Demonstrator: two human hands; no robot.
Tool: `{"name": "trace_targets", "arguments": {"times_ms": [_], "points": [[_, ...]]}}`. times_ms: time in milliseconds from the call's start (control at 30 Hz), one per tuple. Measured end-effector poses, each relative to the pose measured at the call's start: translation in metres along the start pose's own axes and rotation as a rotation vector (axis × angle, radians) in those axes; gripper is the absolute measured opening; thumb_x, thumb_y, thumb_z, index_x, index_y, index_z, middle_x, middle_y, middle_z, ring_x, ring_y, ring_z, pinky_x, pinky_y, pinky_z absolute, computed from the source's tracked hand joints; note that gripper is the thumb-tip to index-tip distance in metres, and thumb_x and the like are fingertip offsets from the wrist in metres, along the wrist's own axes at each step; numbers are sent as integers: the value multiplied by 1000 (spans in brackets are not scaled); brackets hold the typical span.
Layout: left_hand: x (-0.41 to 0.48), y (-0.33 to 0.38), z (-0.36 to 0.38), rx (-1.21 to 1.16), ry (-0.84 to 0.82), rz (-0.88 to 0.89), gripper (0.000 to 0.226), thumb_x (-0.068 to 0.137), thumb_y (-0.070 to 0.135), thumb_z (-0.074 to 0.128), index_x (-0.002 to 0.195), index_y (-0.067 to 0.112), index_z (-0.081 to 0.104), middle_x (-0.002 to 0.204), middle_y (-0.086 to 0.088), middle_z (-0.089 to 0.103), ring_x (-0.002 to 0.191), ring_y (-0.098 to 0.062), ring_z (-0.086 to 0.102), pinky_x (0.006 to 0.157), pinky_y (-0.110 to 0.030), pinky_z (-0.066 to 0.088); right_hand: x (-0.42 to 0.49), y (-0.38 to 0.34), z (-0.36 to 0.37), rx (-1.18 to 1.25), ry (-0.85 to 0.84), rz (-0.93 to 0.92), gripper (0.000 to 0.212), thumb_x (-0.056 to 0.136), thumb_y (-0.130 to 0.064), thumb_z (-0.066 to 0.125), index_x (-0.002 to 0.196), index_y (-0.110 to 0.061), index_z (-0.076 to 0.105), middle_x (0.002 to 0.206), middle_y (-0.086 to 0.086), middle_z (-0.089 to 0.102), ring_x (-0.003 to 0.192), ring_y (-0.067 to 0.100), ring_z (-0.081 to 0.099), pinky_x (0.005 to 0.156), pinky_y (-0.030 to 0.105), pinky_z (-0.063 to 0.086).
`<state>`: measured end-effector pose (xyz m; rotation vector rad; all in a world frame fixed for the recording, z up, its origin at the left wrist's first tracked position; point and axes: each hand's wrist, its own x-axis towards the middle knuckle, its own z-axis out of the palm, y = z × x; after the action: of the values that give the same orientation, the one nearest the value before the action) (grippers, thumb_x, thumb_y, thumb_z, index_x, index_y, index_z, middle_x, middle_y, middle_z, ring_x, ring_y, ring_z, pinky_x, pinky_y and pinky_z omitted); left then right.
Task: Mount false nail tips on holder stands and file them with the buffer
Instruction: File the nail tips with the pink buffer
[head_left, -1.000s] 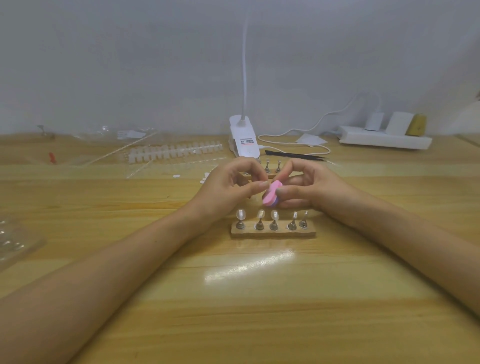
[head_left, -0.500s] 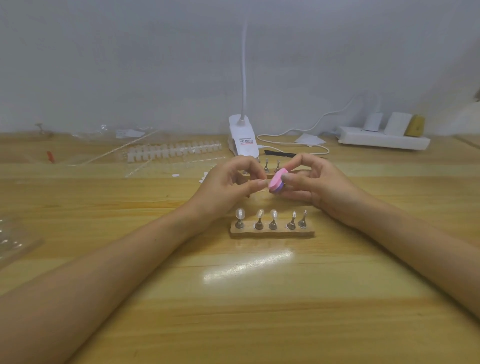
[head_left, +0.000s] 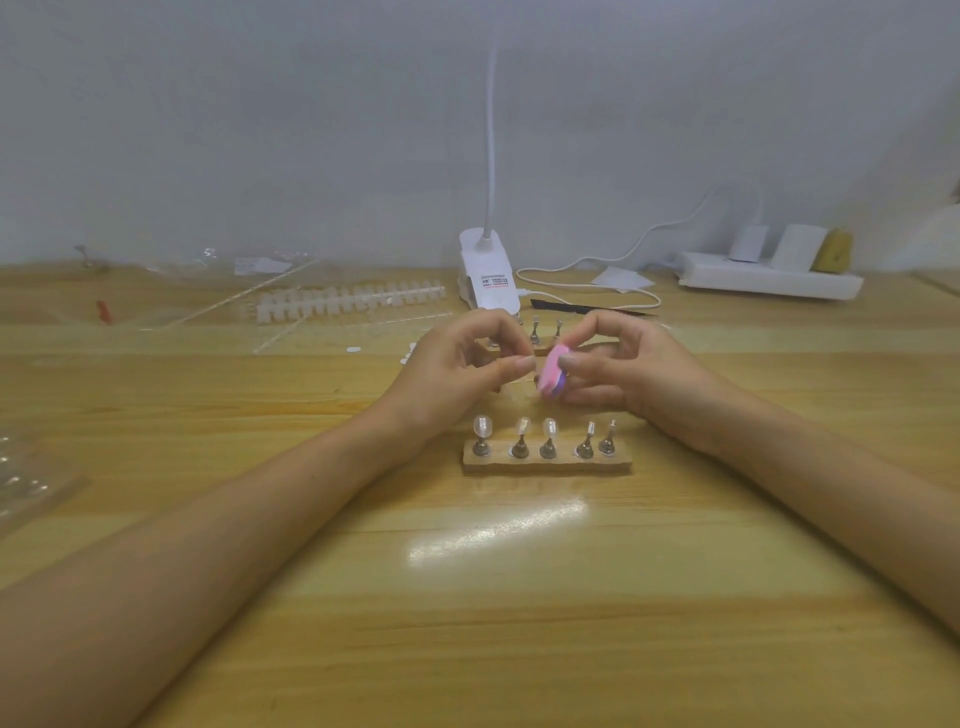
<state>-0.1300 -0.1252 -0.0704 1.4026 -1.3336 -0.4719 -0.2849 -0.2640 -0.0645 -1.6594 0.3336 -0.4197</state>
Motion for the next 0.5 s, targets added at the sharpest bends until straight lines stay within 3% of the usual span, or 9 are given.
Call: {"name": "trace_targets", "arguments": {"times_ms": [67,200,300,400,500], "points": [[0,1,0,29,-9,19,11,90,5,67,81,11,63,87,-5,61,72,-3,56,65,-17,45,0,0,3,-75,-49,12,21,82,-21,74,96,-11,63,99,18,76,95,31,74,81,32,60],[0,1,0,17,-17,15,14,90,4,67,80,14,63,87,-6,61,75,-6,57,64,-17,46,1,0,-1,78,53,-17,22,83,-20,71,98,-9,61,98,20,75,91,28,74,78,30,60],[0,1,0,11,-13,8,13,91,5,66,80,13,63,88,-7,61,74,-6,56,65,-18,45,1,2,2,-42,-53,5,20,82,-21,74,96,-12,64,101,18,76,94,28,75,79,31,60],[0,1,0,32,-36,-4,15,90,8,68,79,17,64,88,-3,63,75,-10,56,65,-18,45,3,3,-1,83,62,-32,22,81,-18,72,97,-9,61,99,19,76,94,28,75,81,32,60],[1,0,-1,-14,-12,-31,12,90,8,68,81,15,64,91,-14,62,75,-17,56,64,-20,46,3,3,-3,64,-18,-6,19,82,-15,73,95,-9,60,101,20,75,96,29,74,84,34,60]]}}
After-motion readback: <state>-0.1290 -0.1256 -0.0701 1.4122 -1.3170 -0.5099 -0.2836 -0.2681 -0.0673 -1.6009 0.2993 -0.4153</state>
